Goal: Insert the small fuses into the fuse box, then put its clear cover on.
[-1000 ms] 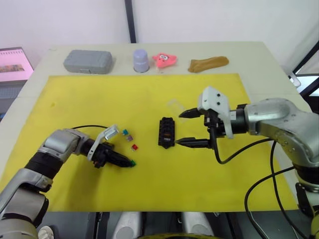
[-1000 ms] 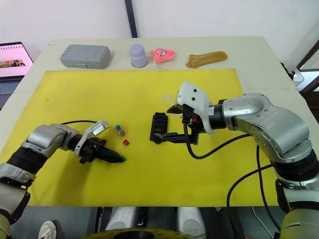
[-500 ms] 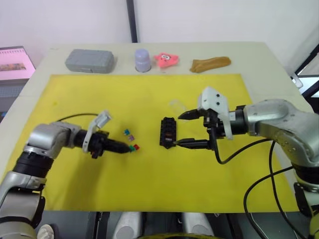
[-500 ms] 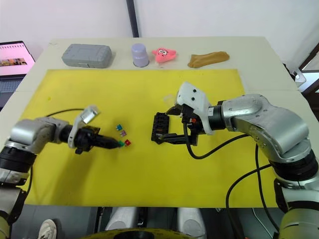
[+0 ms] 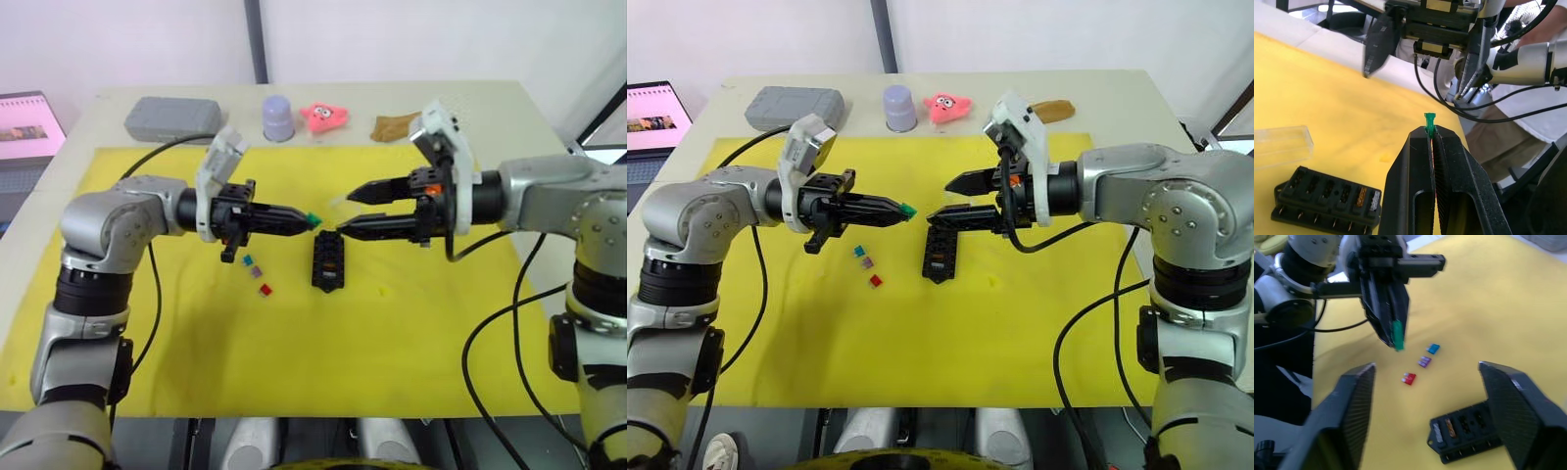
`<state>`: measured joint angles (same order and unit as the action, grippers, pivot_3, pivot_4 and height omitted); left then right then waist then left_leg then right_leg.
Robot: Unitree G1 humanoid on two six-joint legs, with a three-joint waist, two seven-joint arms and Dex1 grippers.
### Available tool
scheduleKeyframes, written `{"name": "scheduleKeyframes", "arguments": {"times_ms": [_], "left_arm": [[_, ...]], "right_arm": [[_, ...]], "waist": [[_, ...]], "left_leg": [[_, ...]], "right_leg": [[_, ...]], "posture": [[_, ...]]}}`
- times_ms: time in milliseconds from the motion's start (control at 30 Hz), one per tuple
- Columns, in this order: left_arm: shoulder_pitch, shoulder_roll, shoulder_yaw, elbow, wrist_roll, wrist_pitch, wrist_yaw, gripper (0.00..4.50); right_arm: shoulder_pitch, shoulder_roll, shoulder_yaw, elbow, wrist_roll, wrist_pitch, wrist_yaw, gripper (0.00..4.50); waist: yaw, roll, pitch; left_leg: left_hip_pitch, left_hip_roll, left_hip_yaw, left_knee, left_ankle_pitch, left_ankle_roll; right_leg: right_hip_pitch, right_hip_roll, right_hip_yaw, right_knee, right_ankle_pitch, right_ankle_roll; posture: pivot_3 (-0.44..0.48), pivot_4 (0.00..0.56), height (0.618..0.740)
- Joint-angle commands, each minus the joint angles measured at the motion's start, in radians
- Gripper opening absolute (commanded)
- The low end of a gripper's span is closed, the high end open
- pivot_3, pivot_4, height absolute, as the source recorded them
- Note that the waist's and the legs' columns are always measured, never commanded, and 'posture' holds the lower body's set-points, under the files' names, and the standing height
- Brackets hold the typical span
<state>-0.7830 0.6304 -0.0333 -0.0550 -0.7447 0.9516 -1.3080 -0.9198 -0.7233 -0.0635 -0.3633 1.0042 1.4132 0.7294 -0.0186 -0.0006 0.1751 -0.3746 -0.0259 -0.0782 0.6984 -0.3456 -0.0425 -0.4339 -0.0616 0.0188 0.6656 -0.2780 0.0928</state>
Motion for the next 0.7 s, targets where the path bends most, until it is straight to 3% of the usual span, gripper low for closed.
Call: {"name": "scheduleKeyframes", "arguments": {"times_ms": [33, 233, 333, 400, 700], "left_arm": [[-0.027, 0.006, -0.002, -0.007, 0.000, -0.024, -0.003, 0.00], [-0.037, -0.005, -0.007, -0.003, -0.004, -0.030, 0.009, 0.00], [-0.037, -0.005, -0.013, -0.004, -0.004, -0.034, 0.010, 0.00], [-0.036, -0.004, -0.015, -0.006, -0.005, -0.034, 0.010, 0.00], [-0.030, 0.004, -0.021, -0.009, -0.003, -0.038, 0.003, 0.00]], "right_arm": [[-0.035, 0.015, -0.032, 0.006, 0.033, 0.019, -0.022, 3.70], [-0.034, 0.057, -0.028, 0.004, 0.065, 0.043, -0.054, 3.70], [-0.033, 0.070, -0.020, 0.004, 0.069, 0.041, -0.065, 2.84], [-0.038, 0.081, -0.021, 0.012, 0.072, 0.045, -0.076, 1.99], [-0.039, 0.098, -0.009, 0.018, 0.084, 0.051, -0.100, 1.99]], "waist": [[0.001, 0.000, 0.000], [0.001, 0.000, 0.000], [0.000, 0.000, 0.000], [-0.001, 0.000, 0.000], [0.000, 0.000, 0.000]], "left_leg": [[0.000, 0.000, 0.000, 0.000, 0.000, 0.000], [0.000, 0.000, 0.000, 0.000, 0.000, 0.000], [0.000, 0.000, 0.000, 0.000, 0.000, 0.000], [0.000, 0.000, 0.000, 0.000, 0.000, 0.000], [0.000, 0.000, 0.000, 0.000, 0.000, 0.000]], "right_leg": [[0.000, 0.000, 0.000, 0.000, 0.000, 0.000], [0.000, 0.000, 0.000, 0.000, 0.000, 0.000], [0.000, 0.000, 0.000, 0.000, 0.000, 0.000], [0.000, 0.000, 0.000, 0.000, 0.000, 0.000], [0.000, 0.000, 0.000, 0.000, 0.000, 0.000]], "posture": [[0.000, 0.150, 0.740], [0.000, 0.150, 0.740], [0.000, 0.150, 0.740], [0.000, 0.150, 0.740], [0.000, 0.150, 0.740]]}}
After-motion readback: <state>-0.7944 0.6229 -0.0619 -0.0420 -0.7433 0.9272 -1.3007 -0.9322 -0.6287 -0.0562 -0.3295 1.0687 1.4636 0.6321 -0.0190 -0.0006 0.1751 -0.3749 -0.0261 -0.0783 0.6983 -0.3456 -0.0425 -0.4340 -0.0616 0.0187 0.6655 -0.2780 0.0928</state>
